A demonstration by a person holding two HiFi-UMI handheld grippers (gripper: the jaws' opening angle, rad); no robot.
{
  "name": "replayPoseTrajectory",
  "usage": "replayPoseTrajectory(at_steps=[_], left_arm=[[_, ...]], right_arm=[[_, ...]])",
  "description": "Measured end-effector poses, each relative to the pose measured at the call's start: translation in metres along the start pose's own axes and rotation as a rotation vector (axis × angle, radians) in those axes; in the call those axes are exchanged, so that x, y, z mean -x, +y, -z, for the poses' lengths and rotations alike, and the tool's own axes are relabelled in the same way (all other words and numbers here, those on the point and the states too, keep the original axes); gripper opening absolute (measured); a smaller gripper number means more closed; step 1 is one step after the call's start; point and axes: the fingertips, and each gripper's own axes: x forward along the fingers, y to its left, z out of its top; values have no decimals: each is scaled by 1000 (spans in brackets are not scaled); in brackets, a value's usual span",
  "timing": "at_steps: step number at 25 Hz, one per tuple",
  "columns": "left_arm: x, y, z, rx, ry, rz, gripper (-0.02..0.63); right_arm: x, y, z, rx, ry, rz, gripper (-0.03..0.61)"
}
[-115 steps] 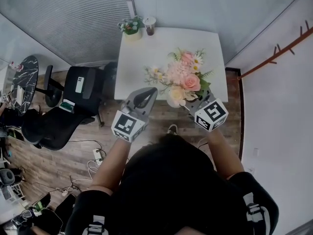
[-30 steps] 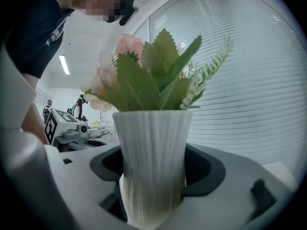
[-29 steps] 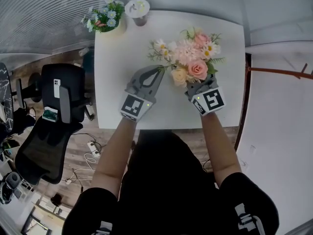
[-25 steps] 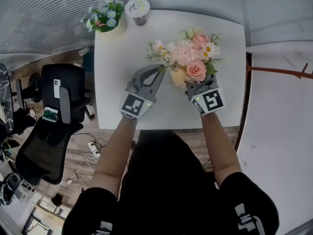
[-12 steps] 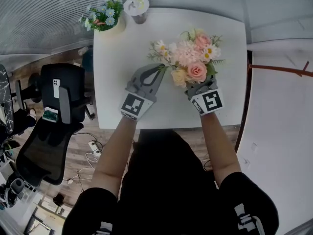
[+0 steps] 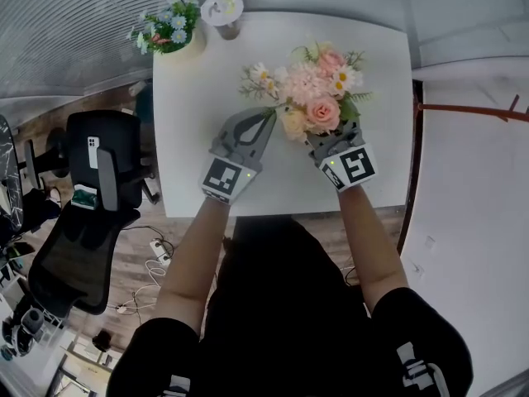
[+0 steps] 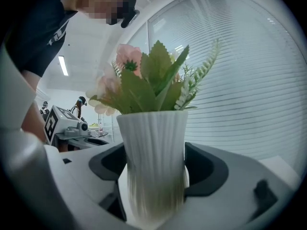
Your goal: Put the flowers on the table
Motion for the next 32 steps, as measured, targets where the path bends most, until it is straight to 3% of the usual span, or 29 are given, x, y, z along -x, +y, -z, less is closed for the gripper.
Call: replayPoseTrajectory(at_steps=[12,24,32], left_arm=[[10,-9,-12,-3,15,-24,12],[37,-54,-44,-46,3,-29,12],[66,-91,-69,-65,2,-36,12]], right_arm=[[23,1,-14,0,-2,7,353],[74,17,-42,-13,23,7,351],[109,45,-64,11,49,-61,351]])
